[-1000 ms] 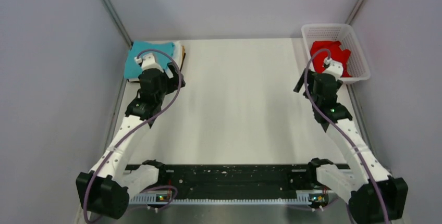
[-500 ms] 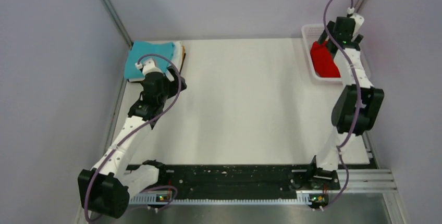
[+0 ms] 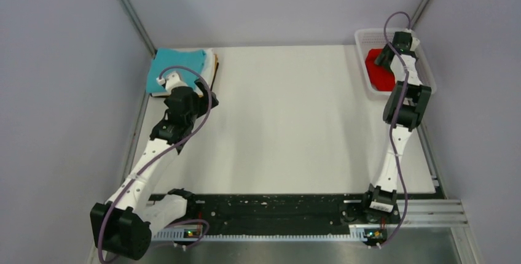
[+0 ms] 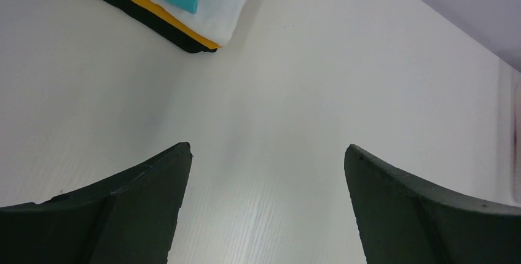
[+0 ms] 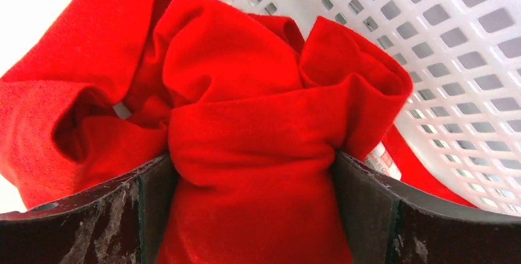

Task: Fold and stack the t-shirts
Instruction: Grab crumpled tshirt from bin with the right arm, then move the tshirt to the center of the board

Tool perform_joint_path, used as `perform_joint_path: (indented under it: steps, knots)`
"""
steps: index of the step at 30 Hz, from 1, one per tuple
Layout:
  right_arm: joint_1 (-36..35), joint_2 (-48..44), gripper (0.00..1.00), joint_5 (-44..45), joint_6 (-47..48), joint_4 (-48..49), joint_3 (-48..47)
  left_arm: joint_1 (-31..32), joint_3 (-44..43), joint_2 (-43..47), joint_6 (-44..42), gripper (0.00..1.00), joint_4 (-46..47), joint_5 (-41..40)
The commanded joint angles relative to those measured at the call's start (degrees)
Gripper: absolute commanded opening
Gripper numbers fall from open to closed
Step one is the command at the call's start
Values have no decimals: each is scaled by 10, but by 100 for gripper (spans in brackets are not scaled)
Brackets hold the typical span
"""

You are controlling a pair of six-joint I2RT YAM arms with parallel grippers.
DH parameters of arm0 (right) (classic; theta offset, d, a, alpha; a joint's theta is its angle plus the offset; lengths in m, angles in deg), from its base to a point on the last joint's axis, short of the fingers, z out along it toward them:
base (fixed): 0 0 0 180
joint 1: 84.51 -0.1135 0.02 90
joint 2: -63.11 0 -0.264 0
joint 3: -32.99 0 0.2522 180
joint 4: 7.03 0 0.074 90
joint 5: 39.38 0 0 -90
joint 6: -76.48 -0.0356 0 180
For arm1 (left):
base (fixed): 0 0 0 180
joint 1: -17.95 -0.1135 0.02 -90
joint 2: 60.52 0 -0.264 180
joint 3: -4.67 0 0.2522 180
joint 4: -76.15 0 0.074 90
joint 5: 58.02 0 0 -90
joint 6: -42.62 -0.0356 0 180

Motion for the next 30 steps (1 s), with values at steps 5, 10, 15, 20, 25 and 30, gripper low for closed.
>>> perform_joint_path:
  steps: [5,10,15,20,25,30]
  knots:
    - [-2,27,53,-55,22,-27,-25,3,1,28,16,99,-10,-30]
    - [0,-25,0,-47,66,-28,-23,3,5,45,16,99,-13,-22]
    - [0,-110,0,-38,94,-28,-17,3,19,69,16,99,-13,-20]
    - [-1,-223,0,-65,91,-22,-4,3,30,91,11,99,-14,-15]
    - [-9,-338,0,-148,71,9,43,3,40,106,4,99,-13,-10]
    - [-50,-415,0,-266,55,18,59,3,46,108,-8,99,-6,-6]
